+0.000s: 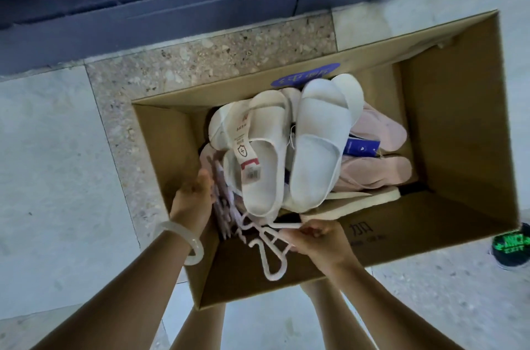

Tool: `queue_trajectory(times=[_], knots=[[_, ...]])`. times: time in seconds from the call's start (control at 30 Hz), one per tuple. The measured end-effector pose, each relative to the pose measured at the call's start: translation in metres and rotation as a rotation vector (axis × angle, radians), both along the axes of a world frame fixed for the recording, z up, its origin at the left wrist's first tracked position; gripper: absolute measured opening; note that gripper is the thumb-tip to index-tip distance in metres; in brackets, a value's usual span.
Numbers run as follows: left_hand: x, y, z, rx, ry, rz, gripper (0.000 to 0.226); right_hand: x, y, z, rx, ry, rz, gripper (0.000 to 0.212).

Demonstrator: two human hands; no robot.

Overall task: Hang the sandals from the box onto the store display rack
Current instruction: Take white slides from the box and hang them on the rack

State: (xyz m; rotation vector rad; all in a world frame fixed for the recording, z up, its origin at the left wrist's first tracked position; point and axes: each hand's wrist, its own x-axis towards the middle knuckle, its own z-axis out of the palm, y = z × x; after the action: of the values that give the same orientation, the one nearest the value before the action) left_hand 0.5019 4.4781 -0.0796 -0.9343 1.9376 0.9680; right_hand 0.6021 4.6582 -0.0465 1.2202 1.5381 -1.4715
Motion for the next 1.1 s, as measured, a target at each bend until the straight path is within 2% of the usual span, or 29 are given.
queue_trajectory(times=[0.07, 0.13, 0.2, 0.3, 0.37, 0.43, 0.53, 0.63, 0.7, 0.8, 0.83, 0.87, 0.9, 0.97, 1.03, 1.1], knots=[[0.000, 0.005, 0.012, 0.010, 0.019, -0.014, 0.040, 0.001, 0.013, 0.019, 0.034, -0.045, -0.178, 0.031], [-0.003, 0.010, 0.025, 0.035, 0.029, -0.032, 0.041, 0.001, 0.026, 0.037, 0.078, -0.071, -0.311, 0.028], [-0.008, 0.017, 0.039, 0.086, 0.001, -0.014, 0.040, 0.003, 0.036, 0.052, 0.026, -0.039, -0.435, 0.035], [-0.010, 0.025, 0.059, 0.271, -0.183, 0.142, 0.050, 0.007, 0.044, 0.068, -0.080, 0.115, -0.452, 0.055], [-0.009, 0.032, 0.071, 0.453, -0.294, 0.272, 0.056, 0.011, 0.046, 0.067, -0.113, 0.200, -0.436, 0.057], [-0.005, 0.044, 0.075, 0.554, -0.298, 0.292, 0.052, 0.012, 0.044, 0.064, -0.069, 0.220, -0.392, 0.051], [-0.002, 0.067, 0.077, 0.532, -0.150, 0.232, 0.027, 0.005, 0.034, 0.059, -0.040, 0.189, -0.345, 0.025], [-0.003, 0.081, 0.074, 0.496, -0.110, 0.254, 0.022, -0.004, 0.032, 0.051, 0.010, 0.185, -0.186, 0.025], [-0.006, 0.087, 0.072, 0.495, -0.140, 0.254, 0.024, -0.010, 0.032, 0.049, 0.102, 0.140, 0.073, 0.030], [-0.006, 0.100, 0.073, 0.453, -0.132, 0.205, 0.027, -0.018, 0.032, 0.052, 0.177, 0.079, 0.526, 0.083], [-0.006, 0.105, 0.076, 0.438, -0.128, 0.223, 0.027, -0.021, 0.031, 0.053, 0.209, 0.098, 0.658, 0.095], [-0.007, 0.109, 0.079, 0.437, -0.133, 0.254, 0.026, -0.022, 0.029, 0.054, 0.242, 0.130, 0.745, 0.098], [-0.009, 0.112, 0.082, 0.446, -0.139, 0.281, 0.025, -0.022, 0.028, 0.053, 0.279, 0.164, 0.788, 0.093], [-0.011, 0.114, 0.084, 0.488, -0.144, 0.275, 0.030, -0.021, 0.027, 0.049, 0.347, 0.261, 0.750, 0.065], [-0.013, 0.110, 0.083, 0.477, -0.126, 0.118, 0.039, -0.023, 0.031, 0.043, 0.263, 0.239, 0.506, 0.037], [-0.018, 0.102, 0.078, 0.352, -0.007, -0.039, 0.042, -0.029, 0.033, 0.037, -0.003, 0.128, 0.140, 0.025]])
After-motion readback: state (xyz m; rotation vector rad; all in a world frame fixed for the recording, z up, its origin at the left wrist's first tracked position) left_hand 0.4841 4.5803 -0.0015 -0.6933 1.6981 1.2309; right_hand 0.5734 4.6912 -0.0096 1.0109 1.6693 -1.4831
